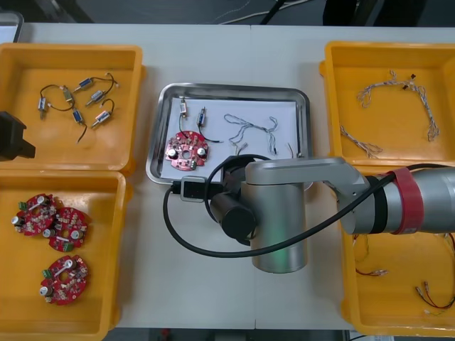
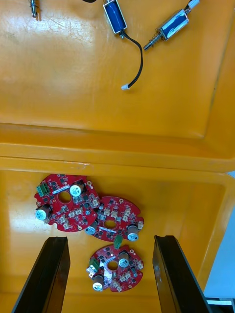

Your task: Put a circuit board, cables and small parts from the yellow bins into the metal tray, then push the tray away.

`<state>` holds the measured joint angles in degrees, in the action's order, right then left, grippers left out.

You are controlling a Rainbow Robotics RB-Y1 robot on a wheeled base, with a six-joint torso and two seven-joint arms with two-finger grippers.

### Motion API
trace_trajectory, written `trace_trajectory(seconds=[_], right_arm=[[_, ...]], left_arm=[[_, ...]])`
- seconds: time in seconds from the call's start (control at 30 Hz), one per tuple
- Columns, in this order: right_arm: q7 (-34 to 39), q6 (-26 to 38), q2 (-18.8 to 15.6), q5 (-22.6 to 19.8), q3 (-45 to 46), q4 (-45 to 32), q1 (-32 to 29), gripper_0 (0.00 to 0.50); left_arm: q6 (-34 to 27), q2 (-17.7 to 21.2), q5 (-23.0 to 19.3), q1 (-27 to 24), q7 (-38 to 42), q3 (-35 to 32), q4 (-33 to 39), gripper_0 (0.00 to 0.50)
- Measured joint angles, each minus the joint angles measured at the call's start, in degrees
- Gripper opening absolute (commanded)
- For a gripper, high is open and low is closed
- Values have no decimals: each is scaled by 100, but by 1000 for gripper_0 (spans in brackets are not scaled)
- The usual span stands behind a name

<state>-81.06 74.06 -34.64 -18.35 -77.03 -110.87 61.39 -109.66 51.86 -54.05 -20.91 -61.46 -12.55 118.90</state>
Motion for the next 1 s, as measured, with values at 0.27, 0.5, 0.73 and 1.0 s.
trace_trajectory(seconds=[0.27, 0.5, 0.73, 1.0], right_arm=[[-223, -234, -3, 73, 1, 237, 119, 0], [-248, -518, -3, 109, 2, 507, 171, 0], [-275, -1187, -7, 114, 2, 918, 190, 0], [-313, -1899, -9, 121, 3, 1471, 258, 0]], left_arm=[[0, 0, 1, 0, 0, 0, 0, 500], [0, 0, 1, 0, 0, 0, 0, 500], [0, 0, 2, 0, 0, 0, 0, 500], [0, 0, 2, 0, 0, 0, 1, 500]])
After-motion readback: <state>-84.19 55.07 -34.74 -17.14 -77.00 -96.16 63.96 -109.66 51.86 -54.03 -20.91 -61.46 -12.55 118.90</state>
